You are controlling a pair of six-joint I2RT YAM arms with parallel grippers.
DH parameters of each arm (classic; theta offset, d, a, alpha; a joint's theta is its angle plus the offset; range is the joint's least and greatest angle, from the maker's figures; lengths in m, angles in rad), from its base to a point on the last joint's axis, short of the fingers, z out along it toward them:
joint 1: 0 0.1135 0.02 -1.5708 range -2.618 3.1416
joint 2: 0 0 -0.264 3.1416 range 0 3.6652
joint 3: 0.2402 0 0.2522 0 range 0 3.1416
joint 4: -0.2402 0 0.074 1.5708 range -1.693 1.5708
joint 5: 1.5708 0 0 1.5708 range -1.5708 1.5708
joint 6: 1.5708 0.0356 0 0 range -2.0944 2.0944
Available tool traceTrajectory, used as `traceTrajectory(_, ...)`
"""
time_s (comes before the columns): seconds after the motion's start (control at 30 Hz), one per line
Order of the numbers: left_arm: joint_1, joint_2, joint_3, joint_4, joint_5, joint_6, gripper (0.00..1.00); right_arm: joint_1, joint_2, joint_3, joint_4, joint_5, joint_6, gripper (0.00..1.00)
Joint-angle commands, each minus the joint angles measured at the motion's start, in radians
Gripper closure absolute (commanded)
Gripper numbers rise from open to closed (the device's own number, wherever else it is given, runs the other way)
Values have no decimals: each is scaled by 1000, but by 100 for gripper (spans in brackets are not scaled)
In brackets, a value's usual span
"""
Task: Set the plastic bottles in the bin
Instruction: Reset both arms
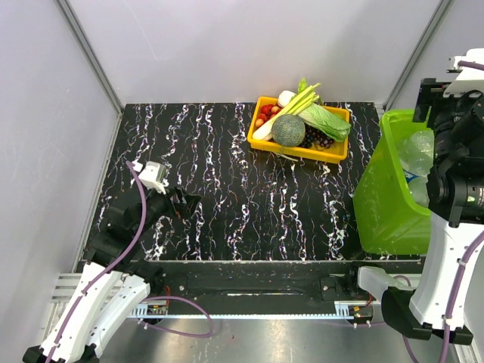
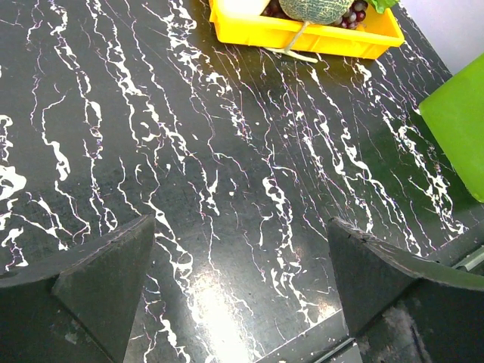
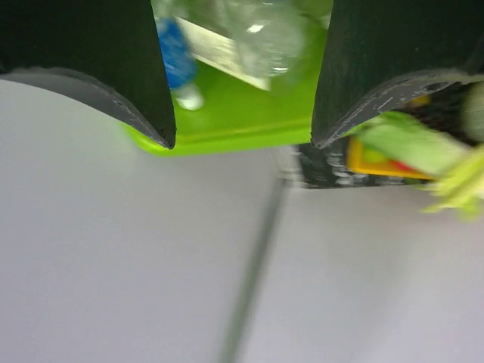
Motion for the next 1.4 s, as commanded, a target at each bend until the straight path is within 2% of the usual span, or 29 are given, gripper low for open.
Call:
traceTrajectory(0.0,-4,-22,8,11,-30,18,1,-2,12,-10,-38,-489,253,26)
traceTrajectory(0.17,-4,-39,11,15,-21,20,1,3,-44,-145,81,-770,459,33)
traceTrajectory(0.23,-3,-41,9,20,-4,20,1,38,-58,-189,89,-798,501,34)
traceTrajectory(0.53,-4,-42,11,40,19,17,1,387,-92,-338,42,-654,617,39)
traceTrajectory(0.7,-3,-55,11,43,25,18,1,617,-43,-367,-18,-524,665,41)
traceTrajectory(0.87,-3,-78,1,47,21,18,1,814,-25,-476,94,-479,767,46)
traceTrajectory(0.93,-3,-81,1,49,18,20,1,849,-17,-522,146,-484,820,36)
traceTrajectory(0.97,-3,-81,1,44,17,20,1,866,-14,-546,166,-482,838,22)
traceTrajectory(1.0,-3,-81,3,41,19,23,1,869,-8,-566,178,-487,850,1)
traceTrajectory(1.17,-3,-93,5,43,10,27,1,869,-35,-648,198,-396,915,1)
traceTrajectory(1.37,-1,-96,3,49,39,27,1,871,-228,-856,376,-280,985,1)
